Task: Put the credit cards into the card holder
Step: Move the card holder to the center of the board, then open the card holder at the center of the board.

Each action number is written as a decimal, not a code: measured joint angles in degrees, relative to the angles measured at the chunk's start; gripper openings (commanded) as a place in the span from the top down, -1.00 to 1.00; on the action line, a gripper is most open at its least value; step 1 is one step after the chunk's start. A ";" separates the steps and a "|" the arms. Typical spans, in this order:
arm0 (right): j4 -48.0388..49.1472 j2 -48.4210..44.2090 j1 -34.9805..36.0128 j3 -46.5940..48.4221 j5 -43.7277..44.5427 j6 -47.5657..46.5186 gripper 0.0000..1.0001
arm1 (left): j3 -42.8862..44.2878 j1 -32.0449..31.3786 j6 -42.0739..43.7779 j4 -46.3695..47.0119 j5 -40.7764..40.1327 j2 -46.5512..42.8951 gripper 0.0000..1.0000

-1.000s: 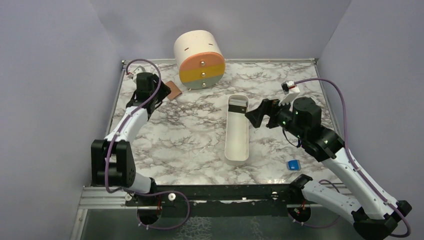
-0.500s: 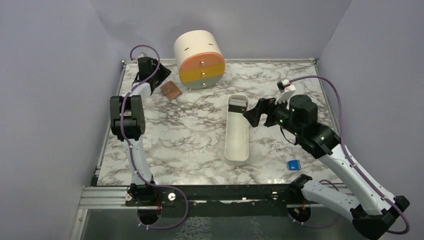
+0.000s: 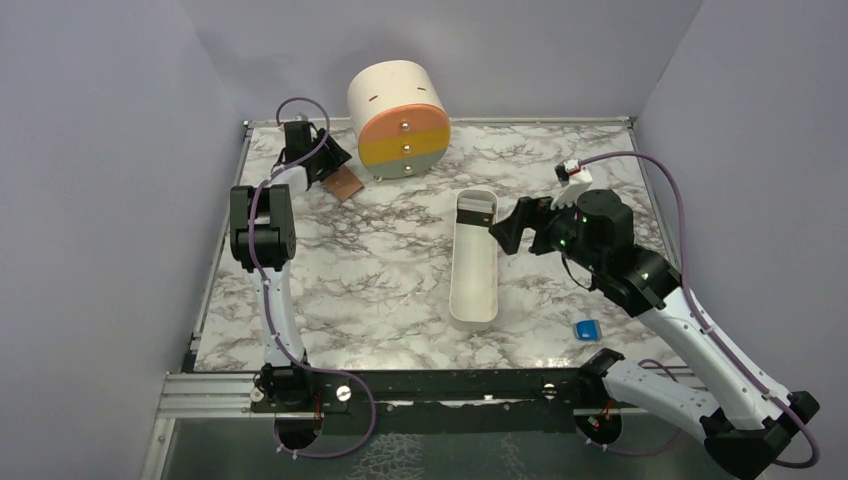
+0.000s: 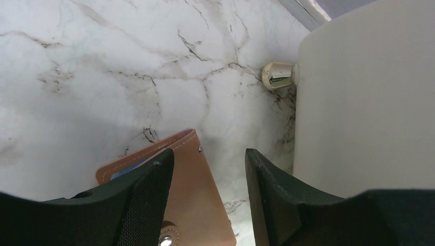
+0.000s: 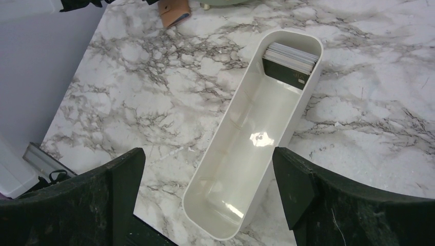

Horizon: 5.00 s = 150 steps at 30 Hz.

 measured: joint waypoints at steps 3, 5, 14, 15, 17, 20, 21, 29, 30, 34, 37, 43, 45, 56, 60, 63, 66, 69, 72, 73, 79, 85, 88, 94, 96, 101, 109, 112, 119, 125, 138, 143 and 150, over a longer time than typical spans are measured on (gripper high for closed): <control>-1.27 -0.04 0.00 0.00 0.61 0.44 -0.91 | -1.86 -0.02 1.46 0.13 -0.09 -1.20 -0.13; -2.03 -0.35 0.00 -0.04 0.76 0.83 -0.91 | -3.48 -0.02 2.34 -0.33 -0.11 -2.47 -0.13; -3.67 -4.22 0.00 -0.72 1.49 1.84 -0.90 | -12.13 -0.02 4.96 -3.96 -0.46 -9.62 -0.06; -3.85 -4.76 0.00 -1.03 1.55 1.92 -0.90 | -13.20 -0.02 5.03 -4.20 -0.66 -10.40 -0.06; -4.42 -5.70 0.00 -1.60 1.66 2.32 -0.89 | -16.79 -0.02 4.94 -4.48 -0.96 -13.07 -0.06; -5.35 -6.56 0.00 -2.38 1.62 3.19 -0.88 | -22.14 -0.15 4.37 -4.70 -1.31 -17.09 -0.06; -5.62 -6.64 0.00 -2.54 1.57 3.39 -0.88 | -23.32 -0.20 4.28 -4.70 -1.42 -17.99 -0.07; -8.55 -7.17 0.00 -2.62 1.46 4.87 -0.87 | -35.43 -1.07 1.73 -2.86 -1.70 -26.80 -0.10; -8.83 -7.30 0.00 -2.62 1.42 4.87 -0.87 | -36.81 -1.22 1.40 -2.82 -1.73 -27.91 -0.11; -8.94 -8.59 0.00 -2.62 -0.37 4.63 -0.86 | -44.39 -1.84 0.09 -1.92 -1.55 -34.56 -0.13; -8.83 -10.16 0.00 -2.62 -1.77 4.63 -0.86 | -47.95 -2.40 -0.39 -1.86 -1.49 -37.83 -0.13; -8.79 -9.60 0.00 -2.36 -2.67 5.42 -0.81 | -54.12 -5.99 -1.84 0.87 -0.17 -42.32 -0.13; -8.90 -8.48 0.00 -2.23 -3.21 6.19 -0.80 | -56.22 -7.74 -2.93 1.55 0.61 -44.06 -0.13; -8.87 -6.73 0.00 -3.41 -6.82 9.68 -0.48 | -60.61 -18.14 -7.21 -3.58 1.86 -51.49 -0.20; -8.50 -4.15 0.00 -4.02 -9.84 10.36 -0.30 | -60.57 -18.14 -6.67 -7.69 1.66 -53.48 -0.19; -7.85 -1.68 0.00 -4.31 -12.04 10.82 -0.08 | -60.57 -18.14 -6.34 -11.91 0.83 -55.93 -0.17; -6.78 0.79 0.00 -4.33 -14.34 11.30 0.07 | -60.54 -18.14 -6.10 -16.35 -0.48 -59.74 -0.15; -5.03 3.32 0.00 -4.33 -16.61 11.52 0.14 | -60.33 -18.14 -6.03 -20.61 -1.79 -63.67 -0.12; -3.04 5.88 0.00 -4.26 -18.78 11.69 0.20 | -60.24 -18.14 -6.01 -24.02 -1.95 -66.45 -0.09; -2.10 7.02 0.02 -4.15 -19.52 11.72 0.21 | -60.24 -18.14 -6.03 -25.05 -1.92 -67.12 -0.09; 2.19 13.62 1.46 -2.32 -21.44 11.54 0.22 | -62.77 -18.14 -7.02 -27.06 -1.70 -69.55 -0.02; 6.21 22.75 6.64 1.90 -21.90 9.53 0.22 | -66.29 -18.14 -7.93 -27.54 -0.76 -69.53 0.12; 8.24 27.30 9.46 4.20 -21.92 8.11 0.22 | -67.91 -18.14 -8.59 -26.27 0.00 -69.44 0.20; 10.16 37.42 12.63 10.49 -21.88 4.63 0.21 | -70.29 -18.14 -10.23 -20.39 1.73 -68.04 0.22; 10.16 41.09 13.38 13.11 -21.81 3.54 0.21 | -70.44 -18.14 -10.71 -17.90 2.56 -66.69 0.22; 10.34 47.76 14.56 16.81 -21.46 1.77 0.19 | -69.70 -18.14 -10.88 -12.68 4.07 -62.64 0.22; 9.55 56.52 14.82 21.57 -20.20 -1.25 0.16 | -67.82 -18.08 -10.54 -10.23 4.09 -59.82 0.22; 9.11 59.28 14.80 22.80 -19.67 -2.32 0.15 | -67.71 -18.01 -10.43 -9.81 4.13 -59.41 0.23; 8.26 63.14 14.82 23.23 -19.32 -3.41 0.14 | -67.95 -18.01 -10.43 -9.64 4.20 -59.58 0.23; 8.28 66.07 14.82 23.23 -19.34 -3.41 0.17 | -68.85 -18.01 -10.40 -9.57 4.20 -60.35 0.23; 10.97 66.93 14.80 21.24 -20.61 -3.28 0.75 | -69.16 -18.01 -10.23 -9.51 4.26 -60.78 0.23; 11.43 66.18 14.78 20.74 -20.57 -2.93 0.98 | -68.63 -18.01 -8.98 -11.76 4.35 -61.18 0.07; 10.27 60.30 14.82 18.38 -18.75 -2.01 0.98 | -60.67 -18.01 -4.44 -18.10 4.31 -63.23 -0.12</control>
